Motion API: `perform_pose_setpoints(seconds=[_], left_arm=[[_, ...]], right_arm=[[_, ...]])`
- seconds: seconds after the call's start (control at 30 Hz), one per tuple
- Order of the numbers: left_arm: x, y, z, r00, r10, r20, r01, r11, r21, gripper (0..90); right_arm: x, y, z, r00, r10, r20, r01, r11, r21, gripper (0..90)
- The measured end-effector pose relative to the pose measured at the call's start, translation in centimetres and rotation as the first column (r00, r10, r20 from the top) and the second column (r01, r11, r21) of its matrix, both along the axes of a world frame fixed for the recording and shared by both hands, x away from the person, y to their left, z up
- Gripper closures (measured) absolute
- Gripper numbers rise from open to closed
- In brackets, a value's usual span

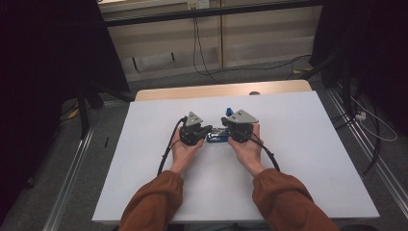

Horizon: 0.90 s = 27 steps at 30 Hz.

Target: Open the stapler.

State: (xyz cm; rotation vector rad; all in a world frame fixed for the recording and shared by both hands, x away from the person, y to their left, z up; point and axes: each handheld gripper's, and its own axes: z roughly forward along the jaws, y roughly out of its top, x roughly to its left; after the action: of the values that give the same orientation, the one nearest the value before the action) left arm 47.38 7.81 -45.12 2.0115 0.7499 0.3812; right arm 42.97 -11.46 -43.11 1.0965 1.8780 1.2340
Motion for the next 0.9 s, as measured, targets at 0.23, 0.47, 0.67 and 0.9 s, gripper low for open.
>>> perform_pose_setpoints(seconds=[0.23, 0.47, 0.67, 0.9], left_arm=[[0.0, 0.1, 0.0, 1.0, -0.003, -0.003, 0.003, 1.0, -0.002, 90.0], [0.0, 0.0, 0.0, 1.0, -0.003, 0.002, 0.003, 1.0, 0.001, 90.0], [0.0, 0.0, 0.0, 1.0, -0.003, 0.002, 0.003, 1.0, 0.002, 90.0], [0.0, 0.1, 0.0, 1.0, -0.002, 0.0, 0.002, 1.0, -0.001, 90.0]], right_arm=[[0.0, -0.2, 0.1, 1.0, -0.003, 0.004, 0.003, 1.0, 0.0, 90.0], [-0.3, -1.0, 0.4, 0.9994, -0.025, 0.023, 0.025, 1.0, -0.002, 90.0], [-0.4, -1.2, 0.5, 0.9995, -0.024, 0.018, 0.024, 1.0, -0.002, 90.0], [-0.4, -1.3, 0.5, 0.9996, -0.026, 0.013, 0.026, 1.0, 0.004, 90.0]])
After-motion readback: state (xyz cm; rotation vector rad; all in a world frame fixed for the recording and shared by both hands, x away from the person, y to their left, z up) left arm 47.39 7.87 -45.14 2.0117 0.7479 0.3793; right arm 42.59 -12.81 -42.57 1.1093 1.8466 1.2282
